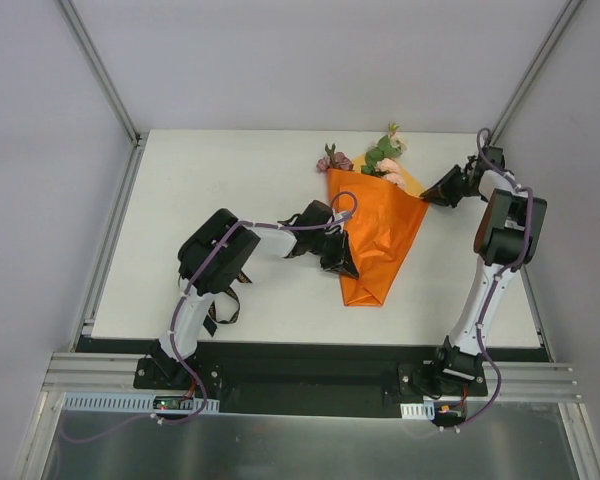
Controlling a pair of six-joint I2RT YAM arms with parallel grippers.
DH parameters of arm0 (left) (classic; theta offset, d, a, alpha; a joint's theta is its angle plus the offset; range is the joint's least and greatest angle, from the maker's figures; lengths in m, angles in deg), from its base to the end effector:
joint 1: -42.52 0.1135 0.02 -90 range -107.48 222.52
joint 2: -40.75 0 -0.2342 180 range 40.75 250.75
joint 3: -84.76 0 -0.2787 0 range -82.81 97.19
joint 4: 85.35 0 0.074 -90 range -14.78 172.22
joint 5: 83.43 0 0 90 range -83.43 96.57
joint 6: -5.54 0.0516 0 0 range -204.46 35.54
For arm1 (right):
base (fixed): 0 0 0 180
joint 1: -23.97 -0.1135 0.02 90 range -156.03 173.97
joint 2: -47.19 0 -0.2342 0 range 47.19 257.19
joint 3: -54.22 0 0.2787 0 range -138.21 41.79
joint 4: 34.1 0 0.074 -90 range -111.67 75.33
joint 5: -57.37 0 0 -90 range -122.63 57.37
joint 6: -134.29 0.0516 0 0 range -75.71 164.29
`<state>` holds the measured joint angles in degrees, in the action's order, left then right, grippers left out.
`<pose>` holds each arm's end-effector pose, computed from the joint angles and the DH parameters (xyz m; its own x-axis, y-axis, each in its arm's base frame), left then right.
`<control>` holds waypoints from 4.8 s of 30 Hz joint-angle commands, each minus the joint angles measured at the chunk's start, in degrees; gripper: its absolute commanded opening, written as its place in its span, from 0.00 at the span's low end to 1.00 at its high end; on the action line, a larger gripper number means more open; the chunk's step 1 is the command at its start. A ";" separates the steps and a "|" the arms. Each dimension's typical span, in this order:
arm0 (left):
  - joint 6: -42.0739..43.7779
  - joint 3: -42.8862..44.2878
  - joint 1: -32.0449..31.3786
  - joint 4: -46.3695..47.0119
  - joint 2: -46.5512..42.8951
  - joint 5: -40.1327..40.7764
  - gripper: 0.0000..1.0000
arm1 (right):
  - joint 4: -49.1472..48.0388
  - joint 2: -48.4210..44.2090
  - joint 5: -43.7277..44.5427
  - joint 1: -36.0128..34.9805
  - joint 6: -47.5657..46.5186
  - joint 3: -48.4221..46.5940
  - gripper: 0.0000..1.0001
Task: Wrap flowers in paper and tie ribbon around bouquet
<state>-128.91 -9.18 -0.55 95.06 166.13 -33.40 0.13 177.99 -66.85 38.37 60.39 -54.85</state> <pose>0.3131 -0.3380 0.0565 -0.9498 0.1532 -0.2729 0.3130 0.4564 -0.8329 0.4888 -0.0956 0.0909 -0.7987 0.4418 -0.4086 0.1272 0.7876 0.6030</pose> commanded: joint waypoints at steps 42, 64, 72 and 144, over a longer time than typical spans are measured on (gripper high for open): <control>6.40 -7.88 2.73 -9.42 -27.98 7.98 0.68 | -0.01 -40.55 12.15 -23.87 -14.78 47.25 0.71; 1.82 5.76 6.77 2.36 -4.00 -1.87 0.00 | 6.40 -41.85 17.34 -27.49 -15.40 43.73 0.70; 1.91 -1.11 7.47 4.03 -10.41 -3.27 0.21 | 8.61 -51.69 17.34 -28.19 -11.18 43.47 0.71; 5.60 3.72 6.33 -14.06 -0.31 1.73 0.00 | -4.49 -36.33 6.53 -17.48 5.25 50.33 0.01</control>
<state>-126.81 -6.78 6.11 86.06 164.40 -33.68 -6.14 139.94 -62.85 18.23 61.85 -1.30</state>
